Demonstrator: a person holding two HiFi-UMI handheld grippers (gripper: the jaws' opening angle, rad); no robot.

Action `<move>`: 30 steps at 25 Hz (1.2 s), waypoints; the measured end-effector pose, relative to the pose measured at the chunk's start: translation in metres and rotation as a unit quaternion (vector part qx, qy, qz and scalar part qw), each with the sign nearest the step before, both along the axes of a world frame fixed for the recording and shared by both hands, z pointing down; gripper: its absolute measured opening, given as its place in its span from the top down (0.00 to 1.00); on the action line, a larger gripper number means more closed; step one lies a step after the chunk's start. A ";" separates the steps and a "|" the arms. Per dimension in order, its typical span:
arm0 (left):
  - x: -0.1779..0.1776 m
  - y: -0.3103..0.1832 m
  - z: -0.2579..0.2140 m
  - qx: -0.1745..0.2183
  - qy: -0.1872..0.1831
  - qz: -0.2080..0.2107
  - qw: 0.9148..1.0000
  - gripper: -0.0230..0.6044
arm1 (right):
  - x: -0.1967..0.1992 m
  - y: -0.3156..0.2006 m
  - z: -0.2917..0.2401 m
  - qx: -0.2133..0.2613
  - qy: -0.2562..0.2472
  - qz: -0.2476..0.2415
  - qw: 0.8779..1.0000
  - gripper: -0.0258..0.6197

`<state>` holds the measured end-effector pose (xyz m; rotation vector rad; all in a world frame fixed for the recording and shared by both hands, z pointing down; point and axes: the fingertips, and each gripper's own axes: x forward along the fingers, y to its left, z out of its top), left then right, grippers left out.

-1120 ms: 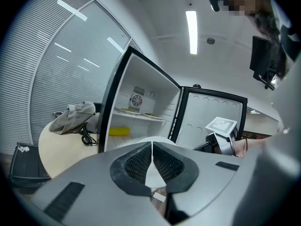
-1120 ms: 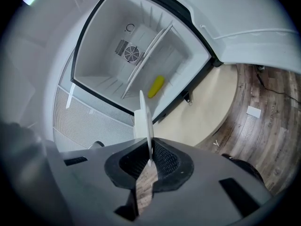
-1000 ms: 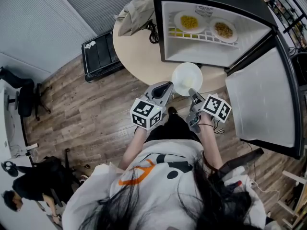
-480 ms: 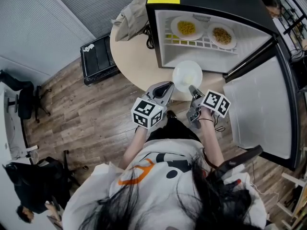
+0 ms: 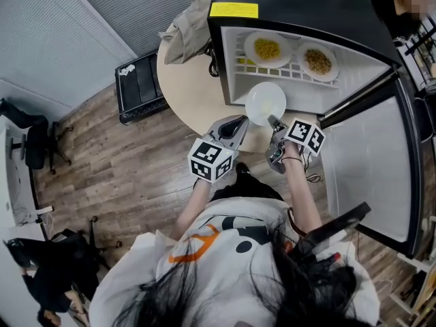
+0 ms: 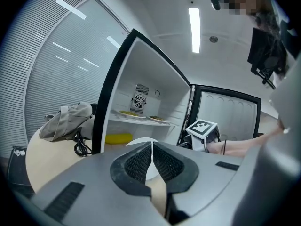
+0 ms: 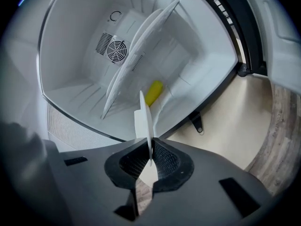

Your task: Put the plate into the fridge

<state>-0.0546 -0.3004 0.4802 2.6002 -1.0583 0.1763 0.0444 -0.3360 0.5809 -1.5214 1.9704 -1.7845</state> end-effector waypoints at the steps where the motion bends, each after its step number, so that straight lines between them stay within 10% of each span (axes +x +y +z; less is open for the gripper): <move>1: 0.001 -0.002 0.002 0.000 0.000 -0.001 1.000 0.95 | 0.001 -0.006 0.005 -0.004 -0.003 0.003 1.000 0.92; 30: -0.003 -0.020 0.015 -0.015 -0.019 -0.015 1.000 0.95 | 0.007 -0.083 0.049 -0.035 0.016 0.021 0.999 0.92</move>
